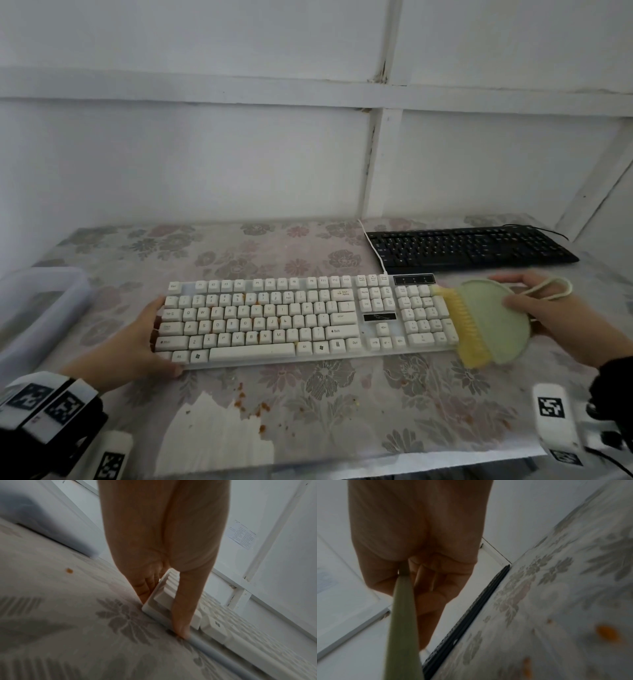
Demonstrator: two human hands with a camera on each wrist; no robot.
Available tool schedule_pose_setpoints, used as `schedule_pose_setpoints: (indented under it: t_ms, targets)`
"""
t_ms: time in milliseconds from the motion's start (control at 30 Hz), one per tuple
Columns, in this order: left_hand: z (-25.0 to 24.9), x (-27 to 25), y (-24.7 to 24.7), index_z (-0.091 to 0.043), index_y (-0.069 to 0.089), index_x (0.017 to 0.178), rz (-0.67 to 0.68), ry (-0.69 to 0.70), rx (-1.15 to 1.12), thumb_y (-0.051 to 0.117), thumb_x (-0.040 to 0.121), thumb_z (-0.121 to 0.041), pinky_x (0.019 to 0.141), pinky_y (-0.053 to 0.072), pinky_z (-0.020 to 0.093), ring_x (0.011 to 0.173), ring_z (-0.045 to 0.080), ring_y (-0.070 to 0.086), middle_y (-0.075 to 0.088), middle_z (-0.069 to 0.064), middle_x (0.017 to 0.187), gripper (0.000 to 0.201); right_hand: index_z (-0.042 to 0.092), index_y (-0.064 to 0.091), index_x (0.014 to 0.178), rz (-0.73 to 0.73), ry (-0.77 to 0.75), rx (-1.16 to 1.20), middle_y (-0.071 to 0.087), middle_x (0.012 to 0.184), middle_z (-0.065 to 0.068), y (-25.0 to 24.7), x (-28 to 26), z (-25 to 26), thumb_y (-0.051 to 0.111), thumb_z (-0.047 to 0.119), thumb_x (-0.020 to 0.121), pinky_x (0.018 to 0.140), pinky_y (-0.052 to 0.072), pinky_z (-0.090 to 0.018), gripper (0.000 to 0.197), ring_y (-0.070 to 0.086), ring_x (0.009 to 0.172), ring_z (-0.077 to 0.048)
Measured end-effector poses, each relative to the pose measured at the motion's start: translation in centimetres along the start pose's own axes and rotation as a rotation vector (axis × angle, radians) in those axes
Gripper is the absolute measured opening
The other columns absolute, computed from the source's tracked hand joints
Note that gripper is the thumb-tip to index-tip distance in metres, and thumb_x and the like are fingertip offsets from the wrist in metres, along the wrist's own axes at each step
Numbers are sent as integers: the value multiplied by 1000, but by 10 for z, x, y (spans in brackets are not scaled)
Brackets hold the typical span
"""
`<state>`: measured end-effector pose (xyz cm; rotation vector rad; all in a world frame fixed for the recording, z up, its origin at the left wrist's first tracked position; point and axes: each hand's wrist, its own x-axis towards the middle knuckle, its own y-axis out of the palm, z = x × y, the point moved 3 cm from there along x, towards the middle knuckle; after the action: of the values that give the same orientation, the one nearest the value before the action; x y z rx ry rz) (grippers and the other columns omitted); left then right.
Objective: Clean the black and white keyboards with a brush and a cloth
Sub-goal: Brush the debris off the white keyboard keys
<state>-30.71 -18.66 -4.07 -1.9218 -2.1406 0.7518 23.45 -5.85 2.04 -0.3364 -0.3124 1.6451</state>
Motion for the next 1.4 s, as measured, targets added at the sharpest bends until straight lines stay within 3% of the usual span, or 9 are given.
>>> schedule_pose_setpoints:
  t_ms: [100,200,333,567,733,867,1067,1200,1400]
  targets:
    - [-2,0,0,-34,24,134,7,8,8,85,28,-23,92,51,36,104,13,63,63,-3,115,123,22,71,96,27,31,-26,67,94,-22,-10,2,7,50,-4,89,67,44,-34,34,59,83,-27]
    - [-2,0,1,-33,24,134,10,4,-2,84,27,-23,87,51,32,103,12,63,63,-3,114,123,19,68,100,-62,-61,-15,67,85,-10,-6,9,31,49,-3,89,62,45,-32,31,58,78,-22]
    - [-1,0,1,-33,23,135,16,7,-12,85,29,-21,89,51,33,106,12,63,62,-2,118,124,28,65,97,-125,-185,-8,62,85,-10,22,20,58,50,-3,90,53,47,-30,35,56,73,-19]
    - [1,1,0,-38,22,132,5,-18,27,87,30,-21,90,52,34,103,9,64,63,-6,115,122,26,64,99,-150,-182,-291,67,88,-2,39,6,56,58,5,86,50,49,-31,25,61,74,-19]
    - [-3,1,2,-43,36,112,8,-23,28,81,56,16,79,48,21,102,5,60,58,-9,114,93,25,64,90,-21,-123,-371,66,77,-9,36,-8,48,60,4,86,48,49,-33,22,61,64,-25]
    - [-4,0,2,-42,33,118,-8,-12,52,85,49,5,79,49,21,102,6,61,61,-7,114,99,28,66,87,-102,-187,-298,69,84,-5,30,-3,63,59,4,84,65,51,-40,25,62,78,-26]
    - [-13,-4,6,-34,24,127,-20,-27,57,83,52,8,72,47,16,97,4,59,58,-9,109,105,29,63,99,-166,-211,-289,67,88,-1,44,8,72,56,4,85,54,45,-27,29,59,74,-13]
    - [-13,-4,6,-32,25,126,-39,-35,50,77,58,21,68,47,16,94,3,59,58,-8,107,101,27,64,94,-124,-185,-378,67,86,0,43,-5,63,59,5,84,57,47,-29,25,61,75,-18]
    - [-6,-1,4,-35,27,126,-36,-39,24,77,56,23,68,50,18,95,2,60,58,-10,110,104,30,66,83,-45,-122,-434,69,76,-7,37,-15,52,64,7,82,62,43,-32,23,62,74,-33]
